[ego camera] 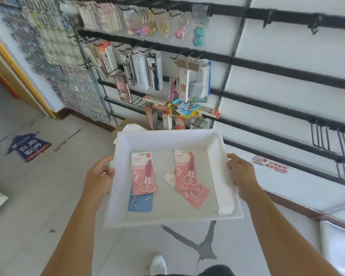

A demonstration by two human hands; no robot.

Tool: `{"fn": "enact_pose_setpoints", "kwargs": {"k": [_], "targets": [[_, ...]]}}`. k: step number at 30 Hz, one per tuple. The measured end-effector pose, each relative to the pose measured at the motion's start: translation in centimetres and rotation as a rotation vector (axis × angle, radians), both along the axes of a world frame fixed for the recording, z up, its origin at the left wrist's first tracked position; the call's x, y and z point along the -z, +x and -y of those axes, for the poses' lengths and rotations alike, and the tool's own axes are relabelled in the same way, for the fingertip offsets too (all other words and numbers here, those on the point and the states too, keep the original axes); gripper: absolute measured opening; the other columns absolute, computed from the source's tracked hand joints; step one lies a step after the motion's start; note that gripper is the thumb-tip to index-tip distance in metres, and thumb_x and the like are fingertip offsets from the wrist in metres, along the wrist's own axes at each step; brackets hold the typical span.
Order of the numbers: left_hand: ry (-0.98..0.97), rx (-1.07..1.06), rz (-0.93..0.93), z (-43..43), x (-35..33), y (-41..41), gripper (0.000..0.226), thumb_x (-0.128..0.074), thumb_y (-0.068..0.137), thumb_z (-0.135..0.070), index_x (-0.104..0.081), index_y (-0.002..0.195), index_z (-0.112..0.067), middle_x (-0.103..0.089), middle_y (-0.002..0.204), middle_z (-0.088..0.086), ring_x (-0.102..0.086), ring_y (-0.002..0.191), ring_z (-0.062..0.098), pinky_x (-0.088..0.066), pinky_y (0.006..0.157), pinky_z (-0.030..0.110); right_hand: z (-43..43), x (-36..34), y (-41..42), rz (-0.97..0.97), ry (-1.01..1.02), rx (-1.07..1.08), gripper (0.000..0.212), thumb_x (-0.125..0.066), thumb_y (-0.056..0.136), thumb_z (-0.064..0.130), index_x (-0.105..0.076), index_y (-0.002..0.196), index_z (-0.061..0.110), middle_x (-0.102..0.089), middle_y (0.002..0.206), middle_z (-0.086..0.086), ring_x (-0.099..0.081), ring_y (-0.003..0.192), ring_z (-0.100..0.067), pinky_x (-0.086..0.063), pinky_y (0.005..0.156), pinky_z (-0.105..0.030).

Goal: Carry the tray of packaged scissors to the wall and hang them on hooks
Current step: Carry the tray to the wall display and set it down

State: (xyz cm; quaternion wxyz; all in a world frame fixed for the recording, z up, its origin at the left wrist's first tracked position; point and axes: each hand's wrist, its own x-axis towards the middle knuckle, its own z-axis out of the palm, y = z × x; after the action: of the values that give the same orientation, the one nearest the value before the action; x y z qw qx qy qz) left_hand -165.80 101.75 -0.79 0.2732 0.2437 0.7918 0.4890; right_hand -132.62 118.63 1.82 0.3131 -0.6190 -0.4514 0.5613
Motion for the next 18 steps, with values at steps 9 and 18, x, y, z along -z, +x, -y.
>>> {"fn": "enact_pose_setpoints", "kwargs": {"k": [9,18], "targets": [[-0.015,0.245,-0.014,-16.5,2.7,-5.2,0.039,-0.048,0.096,-0.005,-0.060,0.117,-0.036,-0.052,0.087,0.003,-0.048,0.076,0.019,-0.037,0.063,0.028,-8.0,3.8,-2.6,0.053,-0.003,0.240,0.046,-0.042,0.091,0.004,-0.070,0.082,0.040,-0.068,0.082,0.005,-0.058,0.071,-0.018,-0.047,0.067,-0.029],[-0.162,0.274,-0.015,-28.7,7.5,-5.3,0.038,-0.048,0.097,-0.007,-0.057,0.119,-0.036,-0.057,0.108,0.007,-0.055,0.094,0.024,-0.044,0.077,0.034,-18.6,10.8,-3.4,0.051,-0.118,0.305,0.044,-0.039,0.091,0.003,-0.075,0.104,0.025,-0.068,0.080,-0.002,-0.055,0.070,-0.024,-0.044,0.066,-0.030]]}}
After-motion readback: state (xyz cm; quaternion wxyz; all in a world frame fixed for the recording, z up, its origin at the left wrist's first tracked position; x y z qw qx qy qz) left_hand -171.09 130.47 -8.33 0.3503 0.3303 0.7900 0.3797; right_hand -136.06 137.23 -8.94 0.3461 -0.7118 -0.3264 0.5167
